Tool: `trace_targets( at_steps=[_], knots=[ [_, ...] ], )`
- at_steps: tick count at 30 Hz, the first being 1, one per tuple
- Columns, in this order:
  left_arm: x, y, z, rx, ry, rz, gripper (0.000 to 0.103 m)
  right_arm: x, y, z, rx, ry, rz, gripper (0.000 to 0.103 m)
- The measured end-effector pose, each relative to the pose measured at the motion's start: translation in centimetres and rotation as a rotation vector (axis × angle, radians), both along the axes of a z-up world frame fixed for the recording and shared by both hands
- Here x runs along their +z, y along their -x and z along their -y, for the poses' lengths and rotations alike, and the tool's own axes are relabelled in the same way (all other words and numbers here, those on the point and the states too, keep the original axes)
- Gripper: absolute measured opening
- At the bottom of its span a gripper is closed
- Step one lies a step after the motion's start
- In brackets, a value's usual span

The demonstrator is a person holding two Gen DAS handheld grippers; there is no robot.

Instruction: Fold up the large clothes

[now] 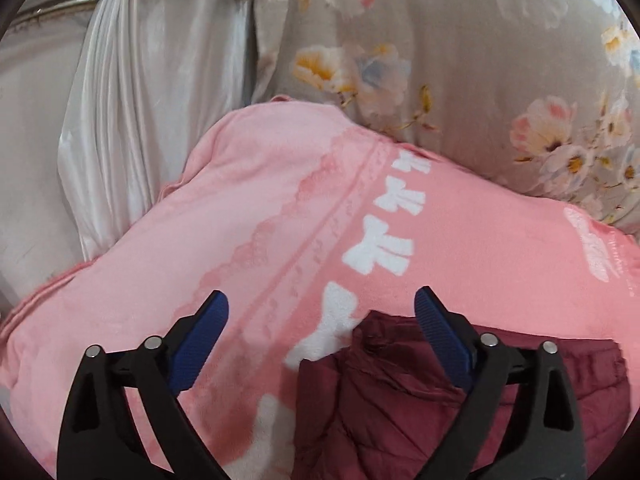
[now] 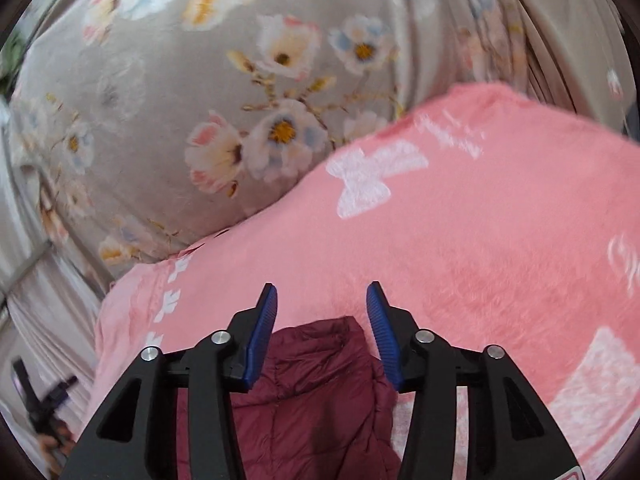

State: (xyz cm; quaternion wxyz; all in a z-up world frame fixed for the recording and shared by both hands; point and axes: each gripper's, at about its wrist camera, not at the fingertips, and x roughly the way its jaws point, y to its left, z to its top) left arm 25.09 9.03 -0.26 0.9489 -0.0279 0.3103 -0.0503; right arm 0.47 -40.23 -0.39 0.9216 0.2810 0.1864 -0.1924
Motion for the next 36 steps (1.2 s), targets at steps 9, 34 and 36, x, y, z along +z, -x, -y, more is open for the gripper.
trace_targets(
  at_steps=[9,34,36],
  knots=[
    [-2.3,3.5,14.6,-0.362,-0.09,-0.113,0.075,-3.1,-10.4,-15.2,0.363,0.235,-0.234,0.001],
    [-11.8,-0.4,18.5,-0.315,-0.166,-0.176,0.085,-11.7,-17.9,-13.6,0.369,0.176,-0.396,0.0],
    [-12.0,-0.4,18.6,-0.313,-0.173,-0.174,0.086,-11.8,-17.9,-13.5,0.368,0.166,-0.391,0.0]
  ],
)
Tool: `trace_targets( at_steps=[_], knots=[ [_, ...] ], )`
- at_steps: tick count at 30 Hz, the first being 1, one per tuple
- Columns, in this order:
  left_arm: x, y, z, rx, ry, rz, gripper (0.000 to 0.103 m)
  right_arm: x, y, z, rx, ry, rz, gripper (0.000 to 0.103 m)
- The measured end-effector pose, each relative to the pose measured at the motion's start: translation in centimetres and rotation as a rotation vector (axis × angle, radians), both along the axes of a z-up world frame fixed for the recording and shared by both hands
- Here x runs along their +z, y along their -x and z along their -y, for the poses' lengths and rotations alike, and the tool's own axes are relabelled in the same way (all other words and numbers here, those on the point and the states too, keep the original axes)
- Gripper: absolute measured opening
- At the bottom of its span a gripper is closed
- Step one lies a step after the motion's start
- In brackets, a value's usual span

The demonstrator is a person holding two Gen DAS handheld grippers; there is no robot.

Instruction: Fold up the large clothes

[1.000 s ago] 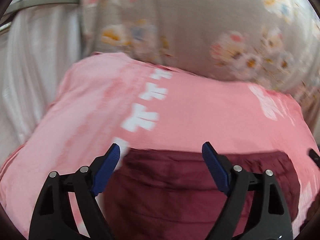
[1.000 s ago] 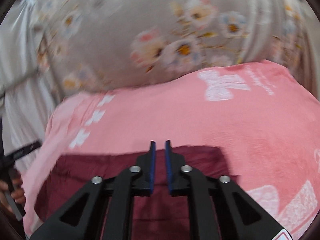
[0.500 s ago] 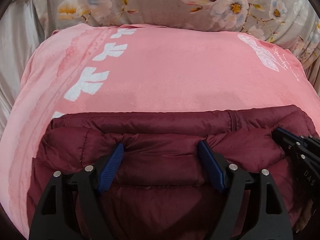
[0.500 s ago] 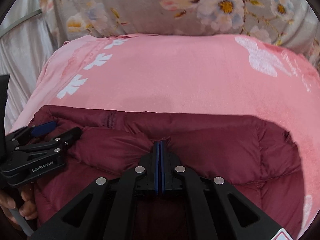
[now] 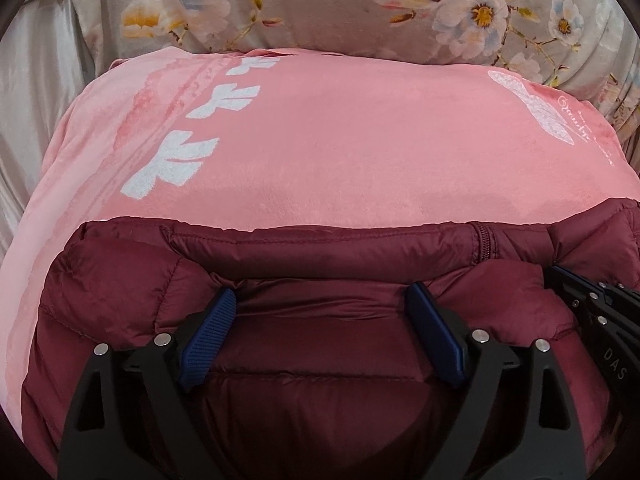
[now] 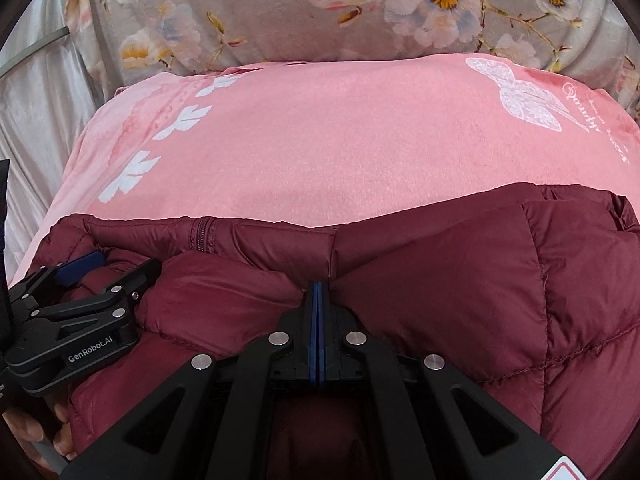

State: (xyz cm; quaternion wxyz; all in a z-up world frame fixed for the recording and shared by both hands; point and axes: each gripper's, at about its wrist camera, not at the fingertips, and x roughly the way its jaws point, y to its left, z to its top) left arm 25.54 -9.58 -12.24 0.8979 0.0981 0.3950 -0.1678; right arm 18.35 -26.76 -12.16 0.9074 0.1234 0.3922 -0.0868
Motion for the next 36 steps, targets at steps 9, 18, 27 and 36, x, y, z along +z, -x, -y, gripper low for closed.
trace_targets(
  at_steps=[9,18,27,36],
  knots=[
    [-0.3,0.0,0.3,0.006,-0.016,0.005,0.088,-0.3,-0.1,0.1,-0.003,-0.015,0.005,0.0],
    [-0.4,-0.2,0.5,0.013,-0.038,0.012,0.09,-0.4,-0.2,0.3,-0.006,-0.021,0.007,0.0],
    [0.7,0.9,-0.3,0.043,-0.045,0.021,0.09,1.7,1.5,-1.2,-0.051,0.007,0.037,0.009],
    [2.5,6.5,-4.6,0.113,0.045,0.016,0.09,2.5,5.3,-5.6,0.009,-0.053,0.12,0.011]
  ],
)
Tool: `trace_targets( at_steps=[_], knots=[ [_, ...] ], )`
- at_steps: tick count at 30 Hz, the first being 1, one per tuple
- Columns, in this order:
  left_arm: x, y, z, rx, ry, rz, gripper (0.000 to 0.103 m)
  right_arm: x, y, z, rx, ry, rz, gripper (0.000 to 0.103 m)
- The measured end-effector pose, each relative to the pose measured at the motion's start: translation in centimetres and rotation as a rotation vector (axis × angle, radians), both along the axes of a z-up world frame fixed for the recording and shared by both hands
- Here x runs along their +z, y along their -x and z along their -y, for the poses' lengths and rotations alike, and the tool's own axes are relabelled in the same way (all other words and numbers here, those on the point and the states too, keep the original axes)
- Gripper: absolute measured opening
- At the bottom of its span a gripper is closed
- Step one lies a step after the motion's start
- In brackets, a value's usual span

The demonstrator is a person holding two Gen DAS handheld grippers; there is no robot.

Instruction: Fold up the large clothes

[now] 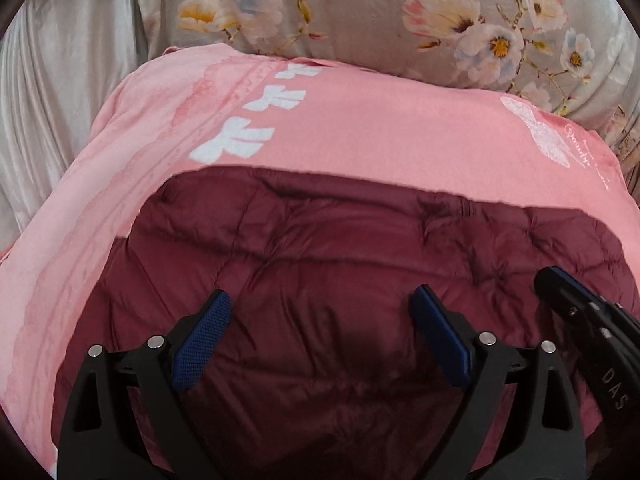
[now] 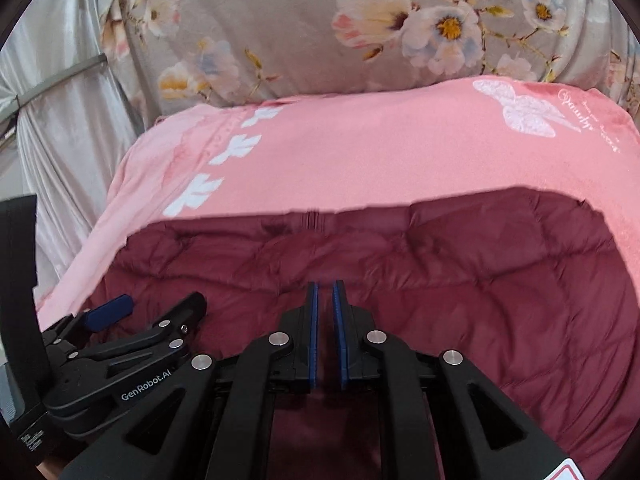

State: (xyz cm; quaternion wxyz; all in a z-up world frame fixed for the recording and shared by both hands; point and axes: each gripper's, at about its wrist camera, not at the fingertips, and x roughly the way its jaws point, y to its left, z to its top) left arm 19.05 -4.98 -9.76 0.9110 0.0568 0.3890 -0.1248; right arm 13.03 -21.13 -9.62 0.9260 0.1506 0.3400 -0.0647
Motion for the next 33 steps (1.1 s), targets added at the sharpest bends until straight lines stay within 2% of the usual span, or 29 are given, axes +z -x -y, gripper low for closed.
trace_targets(
  at_steps=[6,24,30,33],
  knots=[
    [-1.9,0.7,0.8,0.006,-0.066,0.052,0.096,-2.2,-0.1,-1.2,-0.006,0.062,-0.027,0.01],
    [-2.6,0.7,1.3,0.018,-0.104,0.052,0.098,-2.7,-0.5,-1.6,-0.003,0.096,-0.055,0.01],
    [-2.6,0.7,1.3,0.018,-0.099,0.051,0.098,-2.7,-0.5,-1.6,-0.004,0.095,-0.058,0.01],
    [-2.3,0.6,0.3,0.01,-0.023,0.047,0.098,-2.7,-0.6,-1.5,-0.002,0.092,-0.059,0.01]
  ],
)
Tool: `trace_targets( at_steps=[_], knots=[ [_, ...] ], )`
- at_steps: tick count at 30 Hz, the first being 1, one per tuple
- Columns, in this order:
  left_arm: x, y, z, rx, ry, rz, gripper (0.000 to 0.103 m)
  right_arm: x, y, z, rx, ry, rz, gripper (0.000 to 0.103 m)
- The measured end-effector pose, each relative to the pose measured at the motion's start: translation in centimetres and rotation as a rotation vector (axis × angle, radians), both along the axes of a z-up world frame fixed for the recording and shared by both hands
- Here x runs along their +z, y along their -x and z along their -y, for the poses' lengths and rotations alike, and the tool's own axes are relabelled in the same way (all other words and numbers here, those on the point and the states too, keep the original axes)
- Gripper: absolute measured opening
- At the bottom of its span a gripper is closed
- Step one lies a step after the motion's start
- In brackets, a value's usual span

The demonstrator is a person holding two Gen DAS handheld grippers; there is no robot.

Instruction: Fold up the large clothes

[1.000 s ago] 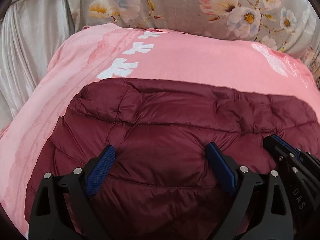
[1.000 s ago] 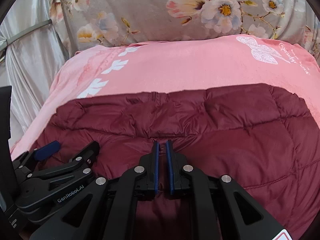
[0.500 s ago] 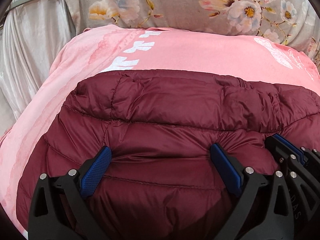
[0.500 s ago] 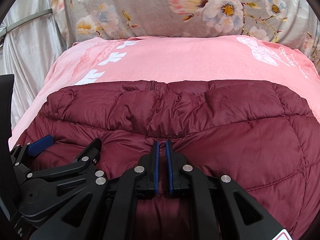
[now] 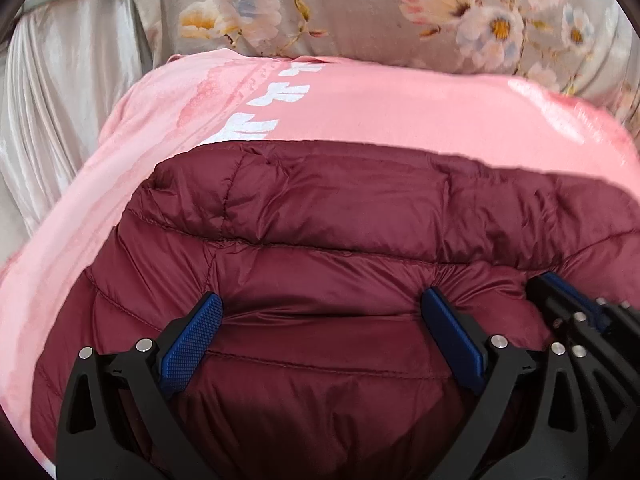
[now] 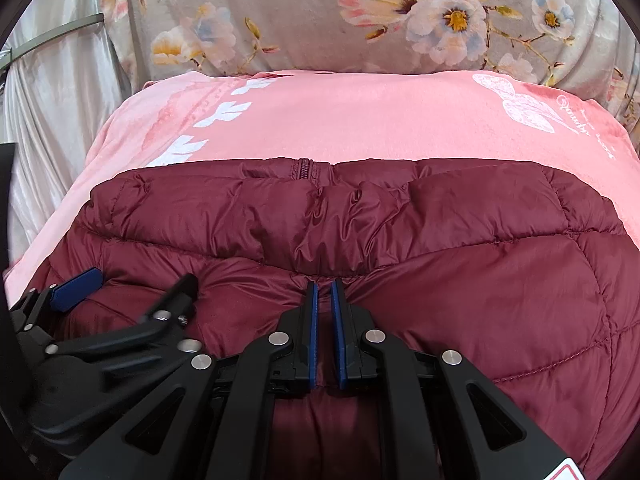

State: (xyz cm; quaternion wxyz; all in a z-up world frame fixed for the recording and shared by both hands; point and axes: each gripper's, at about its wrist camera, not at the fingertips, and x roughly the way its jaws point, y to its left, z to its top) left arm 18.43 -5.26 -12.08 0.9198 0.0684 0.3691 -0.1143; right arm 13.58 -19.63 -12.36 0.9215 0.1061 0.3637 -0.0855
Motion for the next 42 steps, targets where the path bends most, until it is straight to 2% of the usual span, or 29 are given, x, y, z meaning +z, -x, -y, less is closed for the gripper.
trace_targets(
  at_steps=[3,5,7,10,12,15,18,20,24,27,29,31,32,36,38,42],
  knots=[
    [1.1,0.6,-2.4,0.014,0.102,-0.007,0.097,0.4,0.5,0.3,0.001,-0.036,0.013,0.01],
    [2.7,1.8,-5.1,0.023,0.168,-0.019,0.098,1.4,2.0,0.4,-0.001,-0.098,0.027,0.013],
    [4.0,2.9,-7.6,0.058,0.181,-0.006,0.098,2.4,3.7,-0.1,0.014,-0.166,0.051,0.013],
    [5.4,4.1,-12.4,0.139,0.195,0.008,0.098,3.2,5.7,-1.9,0.058,-0.174,0.052,0.013],
    [4.9,3.9,-14.9,0.183,0.202,-0.029,0.098,2.9,6.4,-3.1,0.098,-0.19,0.042,0.013],
    [2.0,2.8,-18.1,0.234,0.24,-0.148,0.098,1.5,6.5,-4.7,0.136,-0.196,0.005,0.013],
    [-0.5,2.3,-19.9,0.252,0.361,-0.252,0.098,0.3,6.6,-5.3,0.128,-0.17,-0.006,0.013],
    [-0.5,2.6,-19.6,0.25,0.365,-0.231,0.098,-0.1,6.4,-5.2,0.13,-0.185,-0.01,0.012],
    [-0.3,2.7,-17.3,0.165,0.378,-0.26,0.096,-0.9,6.3,-4.5,0.135,-0.242,-0.009,0.011],
    [0.2,2.8,-15.9,0.117,0.408,-0.286,0.074,-1.0,6.1,-4.2,0.132,-0.265,-0.01,0.01],
    [1.1,3.3,-14.7,0.087,0.394,-0.276,0.045,-1.0,6.1,-4.1,0.131,-0.268,-0.011,0.01],
    [2.4,3.6,-13.5,0.076,0.35,-0.245,0.027,-0.5,6.5,-4.0,0.105,-0.252,-0.02,0.006],
    [3.3,4.0,-13.3,0.059,0.346,-0.226,0.023,0.0,7.2,-4.1,0.089,-0.246,-0.027,0.006],
    [6.4,4.7,-13.5,0.011,0.369,-0.164,0.019,1.2,10.7,-3.5,0.075,-0.255,-0.026,0.006],
    [7.8,5.5,-13.3,-0.015,0.378,-0.137,0.019,0.9,12.1,-3.0,0.066,-0.276,-0.04,0.007],
    [10.7,7.2,-11.3,-0.075,0.384,-0.078,0.018,-0.8,12.0,-2.4,0.065,-0.33,-0.052,0.006]
  ],
)
